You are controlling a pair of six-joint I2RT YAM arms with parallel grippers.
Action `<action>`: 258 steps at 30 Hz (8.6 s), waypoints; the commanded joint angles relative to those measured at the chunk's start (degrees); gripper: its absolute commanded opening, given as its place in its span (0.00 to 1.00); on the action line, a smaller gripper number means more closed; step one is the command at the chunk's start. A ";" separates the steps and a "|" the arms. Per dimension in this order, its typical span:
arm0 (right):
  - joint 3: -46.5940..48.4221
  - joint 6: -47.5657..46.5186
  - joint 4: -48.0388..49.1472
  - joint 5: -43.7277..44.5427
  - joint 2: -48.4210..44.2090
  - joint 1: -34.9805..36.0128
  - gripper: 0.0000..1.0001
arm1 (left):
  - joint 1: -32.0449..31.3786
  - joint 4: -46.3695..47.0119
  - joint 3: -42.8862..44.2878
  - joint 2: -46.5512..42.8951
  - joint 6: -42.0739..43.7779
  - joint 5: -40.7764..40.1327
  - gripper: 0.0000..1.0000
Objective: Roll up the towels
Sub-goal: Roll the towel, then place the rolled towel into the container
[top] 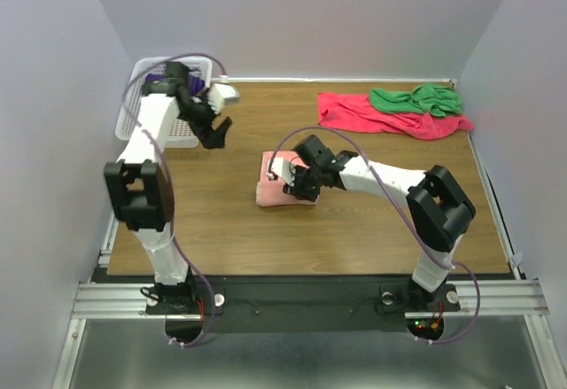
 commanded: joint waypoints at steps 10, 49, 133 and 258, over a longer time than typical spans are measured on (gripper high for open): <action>23.11 7.40 -25.95 -31.29 17.50 -11.61 0.29 | 2.17 39.63 -32.81 -41.61 -12.69 0.89 0.99; 36.47 -0.33 -43.55 -40.91 29.12 -17.94 0.56 | -41.09 54.42 -58.68 -20.28 6.23 -25.13 0.40; -5.55 0.11 2.28 0.96 -1.47 -0.10 0.39 | -20.36 -2.40 -4.53 17.10 1.93 8.19 0.67; 41.93 -0.33 -48.91 -41.61 20.86 -44.31 0.88 | -17.37 17.91 -15.27 -17.02 3.32 -17.56 0.21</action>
